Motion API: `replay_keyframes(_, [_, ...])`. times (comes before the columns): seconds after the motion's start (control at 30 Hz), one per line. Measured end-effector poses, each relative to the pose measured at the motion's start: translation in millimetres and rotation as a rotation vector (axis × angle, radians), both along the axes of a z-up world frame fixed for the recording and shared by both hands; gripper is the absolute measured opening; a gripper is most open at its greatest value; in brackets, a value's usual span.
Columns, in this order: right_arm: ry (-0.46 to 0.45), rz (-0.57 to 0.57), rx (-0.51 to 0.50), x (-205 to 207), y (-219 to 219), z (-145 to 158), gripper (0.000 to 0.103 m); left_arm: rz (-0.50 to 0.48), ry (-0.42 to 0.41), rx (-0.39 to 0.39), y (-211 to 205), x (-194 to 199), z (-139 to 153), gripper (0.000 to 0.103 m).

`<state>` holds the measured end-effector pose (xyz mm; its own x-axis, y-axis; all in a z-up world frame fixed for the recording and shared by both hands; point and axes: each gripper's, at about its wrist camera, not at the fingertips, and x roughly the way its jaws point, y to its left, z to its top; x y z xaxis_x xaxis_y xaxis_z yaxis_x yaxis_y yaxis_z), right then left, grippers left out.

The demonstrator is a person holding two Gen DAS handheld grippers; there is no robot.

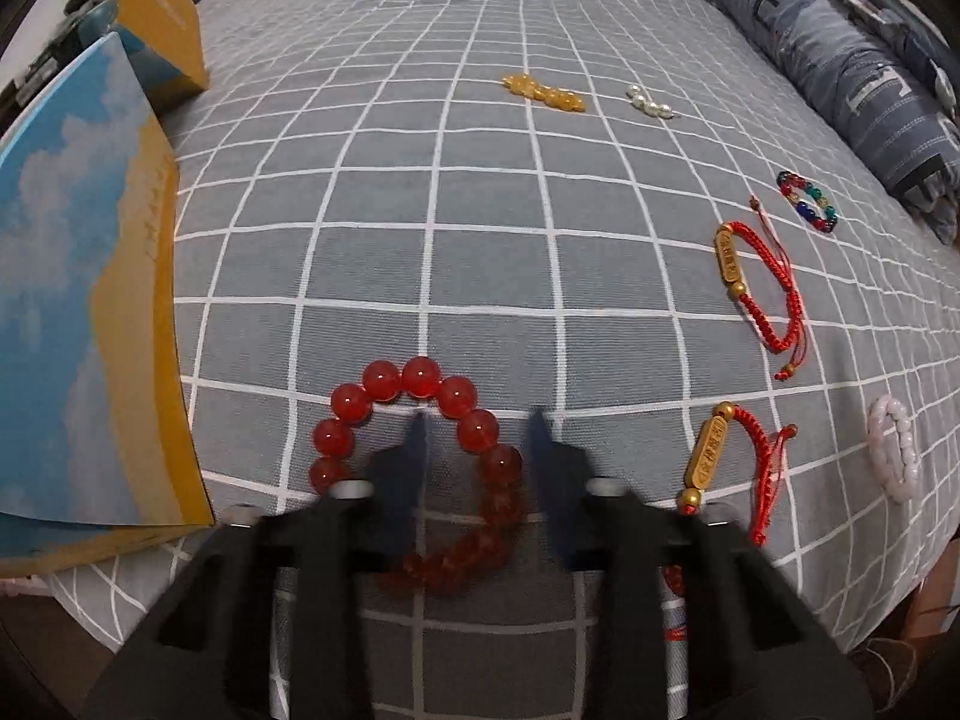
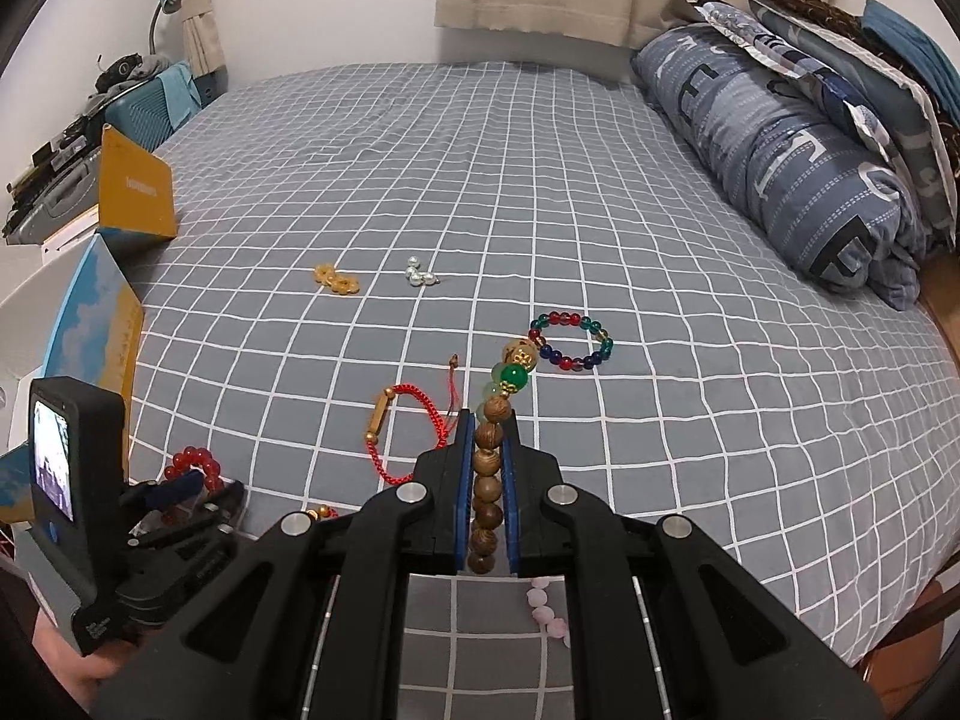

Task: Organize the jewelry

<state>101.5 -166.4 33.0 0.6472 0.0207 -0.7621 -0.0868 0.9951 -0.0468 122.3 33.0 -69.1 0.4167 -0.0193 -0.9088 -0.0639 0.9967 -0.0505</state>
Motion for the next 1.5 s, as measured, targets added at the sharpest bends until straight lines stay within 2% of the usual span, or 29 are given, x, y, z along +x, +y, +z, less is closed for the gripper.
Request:
replay_keyframes(0.2, [0.002, -0.002, 0.0, 0.9, 1.5, -1.3, 0.008, -0.011, -0.026, -0.02, 3.8, -4.7, 11.2, 0.017])
replay_keyframes(0.5, [-0.002, -0.001, -0.002, 0.8, 3.6, -1.2, 0.008, 0.003, -0.165, -0.024, 10.5, -21.5, 59.6, 0.013])
replay_keyframes(0.77, [-0.014, 0.007, 0.001, -0.1, 8.3, 2.5, 0.008, 0.003, -0.25, -0.045, 19.7, -33.3, 91.8, 0.013])
replay_keyframes(1.07, [-0.037, 0.03, 0.005, -3.7, 23.9, 12.5, 0.008, 0.007, -0.351, -0.02, 26.0, -47.6, 133.1, 0.013])
replay_keyframes(1.3, [-0.066, 0.043, 0.016, -10.3, 38.8, 25.1, 0.008, 0.036, -0.404, 0.025, 36.9, -58.8, 153.8, 0.013])
replay_keyframes(1.5, [-0.084, 0.062, 0.021, -15.0, 58.9, 33.4, 0.008, 0.06, -0.434, 0.021, 52.7, -70.4, 168.6, 0.013])
